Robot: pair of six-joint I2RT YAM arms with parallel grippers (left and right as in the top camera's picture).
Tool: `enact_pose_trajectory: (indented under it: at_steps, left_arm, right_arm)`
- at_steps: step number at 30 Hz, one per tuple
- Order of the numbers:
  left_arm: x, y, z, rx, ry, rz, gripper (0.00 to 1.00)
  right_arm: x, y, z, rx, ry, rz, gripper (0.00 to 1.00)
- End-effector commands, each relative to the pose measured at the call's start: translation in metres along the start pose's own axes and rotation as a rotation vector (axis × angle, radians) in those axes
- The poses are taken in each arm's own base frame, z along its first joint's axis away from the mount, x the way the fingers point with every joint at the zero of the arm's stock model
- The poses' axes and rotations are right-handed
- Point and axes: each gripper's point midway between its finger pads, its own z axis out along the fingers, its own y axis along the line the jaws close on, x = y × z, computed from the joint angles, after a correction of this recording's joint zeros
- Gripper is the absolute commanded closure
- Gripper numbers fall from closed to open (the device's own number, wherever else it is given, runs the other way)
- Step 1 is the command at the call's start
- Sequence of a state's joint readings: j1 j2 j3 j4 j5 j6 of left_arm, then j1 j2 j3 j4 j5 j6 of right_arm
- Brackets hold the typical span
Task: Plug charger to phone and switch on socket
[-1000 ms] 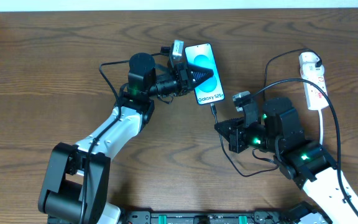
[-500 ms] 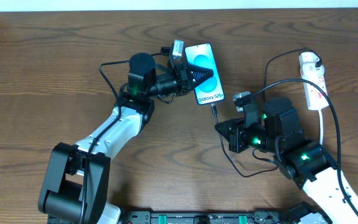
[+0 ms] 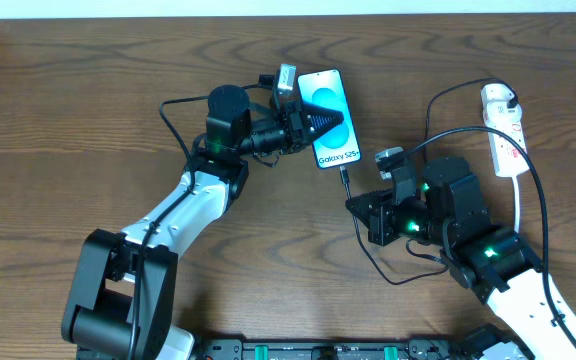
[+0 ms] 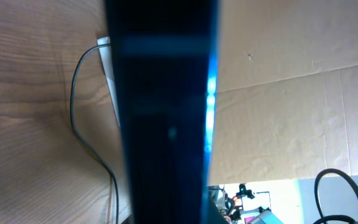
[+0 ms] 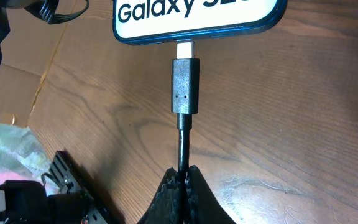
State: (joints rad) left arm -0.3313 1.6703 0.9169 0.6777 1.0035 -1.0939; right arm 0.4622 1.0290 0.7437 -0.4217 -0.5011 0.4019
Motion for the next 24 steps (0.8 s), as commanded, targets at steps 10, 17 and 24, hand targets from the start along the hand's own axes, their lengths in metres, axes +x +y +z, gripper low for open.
enact_pose_trajectory:
  at_steps: [10,17,24]
  left_arm:
    - [0.0014,-0.0023,-0.0003,0.008,0.003,0.029,0.93]
    - [0.0004,-0.0019,-0.0002,0.005,-0.003,0.027,0.93]
    - [0.0004,-0.0019,-0.0002,0.005,-0.003,0.025,0.93]
  right_arm:
    - [-0.0006,0.0048,-0.0024,-0.024,-0.003,0.008,0.99]
    - [-0.0005,0.0052,-0.0024,-0.026,-0.002,0.008,0.99]
    - [-0.0018,0.0062,-0.0024,-0.031,-0.007,0.005,0.99]
